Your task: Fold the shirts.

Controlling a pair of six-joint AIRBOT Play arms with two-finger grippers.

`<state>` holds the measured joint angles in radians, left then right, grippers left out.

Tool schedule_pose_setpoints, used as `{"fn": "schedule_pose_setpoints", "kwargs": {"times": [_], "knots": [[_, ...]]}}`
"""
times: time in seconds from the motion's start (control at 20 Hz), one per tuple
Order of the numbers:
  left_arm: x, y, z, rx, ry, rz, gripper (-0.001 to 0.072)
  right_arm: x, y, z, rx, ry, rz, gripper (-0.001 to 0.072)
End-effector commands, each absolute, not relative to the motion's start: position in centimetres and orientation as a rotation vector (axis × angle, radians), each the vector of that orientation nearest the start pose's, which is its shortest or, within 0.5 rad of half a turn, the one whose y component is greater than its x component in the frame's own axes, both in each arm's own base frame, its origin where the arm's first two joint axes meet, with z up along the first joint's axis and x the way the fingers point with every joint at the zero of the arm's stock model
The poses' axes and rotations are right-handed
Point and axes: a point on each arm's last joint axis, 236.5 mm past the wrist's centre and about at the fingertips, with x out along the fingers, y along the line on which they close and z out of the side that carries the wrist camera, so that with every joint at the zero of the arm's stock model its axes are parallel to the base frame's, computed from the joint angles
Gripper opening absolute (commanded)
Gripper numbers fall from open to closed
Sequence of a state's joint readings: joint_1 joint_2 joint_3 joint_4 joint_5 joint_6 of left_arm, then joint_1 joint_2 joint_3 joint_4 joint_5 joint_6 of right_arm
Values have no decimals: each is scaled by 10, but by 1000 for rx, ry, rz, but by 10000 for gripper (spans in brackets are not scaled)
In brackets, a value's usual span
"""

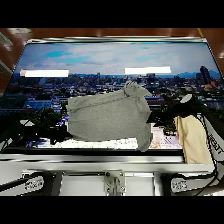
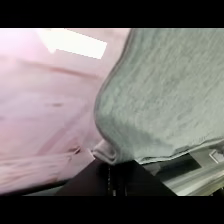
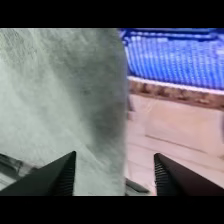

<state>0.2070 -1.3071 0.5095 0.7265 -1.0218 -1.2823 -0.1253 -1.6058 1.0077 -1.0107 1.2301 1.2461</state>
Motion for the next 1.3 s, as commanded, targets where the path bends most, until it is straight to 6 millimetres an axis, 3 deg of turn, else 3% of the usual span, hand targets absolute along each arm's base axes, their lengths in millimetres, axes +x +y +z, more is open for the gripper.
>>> {"fn": "schedule_pose_setpoints", "kwargs": {"times": [0.0, 0.05, 0.1, 0.2, 0.25, 0.3, 0.4, 0.5, 0.55, 0.65, 0.7, 0.75, 0.8, 0.9, 1.0, 1.1, 1.25], "knots": [[277, -99, -97, -871, 1453, -238, 39, 316, 103, -132, 427, 1693, 419, 377], [285, -98, -89, -858, 1423, -247, 39, 316, 107, -131, 425, 1689, 426, 131], [295, -96, -77, -841, 1386, -260, 38, 318, 109, -125, 428, 1675, 433, 61], [315, -94, -42, -794, 1291, -304, 38, 332, 109, -96, 377, 1571, 476, 60], [327, -92, -14, -748, 1214, -338, 38, 343, 108, -71, 325, 1487, 504, 59], [340, -90, 20, -703, 1124, -363, 38, 359, 108, -35, 268, 1374, 528, 59], [363, -85, 115, -585, 879, -412, 38, 388, 106, 61, 162, 1106, 545, 60], [361, -85, 238, -448, 590, -456, 39, 401, 102, 200, 51, 736, 517, 60], [348, -87, 308, -384, 426, -471, 39, 393, 99, 269, 4, 559, 494, 60], [299, -91, 439, -266, 88, -477, 40, 354, 87, 394, -89, 232, 415, 60], [266, -93, 493, -221, -65, -474, 39, 324, 80, 443, -132, 107, 371, 60], [230, -96, 539, -183, -208, -471, 40, 296, 74, 479, -165, 15, 334, 60], [198, -100, 570, -150, -310, -470, 40, 266, 68, 508, -178, -65, 295, 60], [148, -103, 601, -106, -421, -448, 39, 223, 60, 539, -175, -159, 243, 60], [135, -95, 597, -106, -405, -387, 40, 201, 56, 540, -168, -165, 224, 60], [150, -81, 564, -75, -263, -303, 40, 199, 54, 521, -184, -83, 221, 60], [184, -60, 498, -40, 2, -213, 40, 218, 51, 472, -200, 128, 232, 60]]}}
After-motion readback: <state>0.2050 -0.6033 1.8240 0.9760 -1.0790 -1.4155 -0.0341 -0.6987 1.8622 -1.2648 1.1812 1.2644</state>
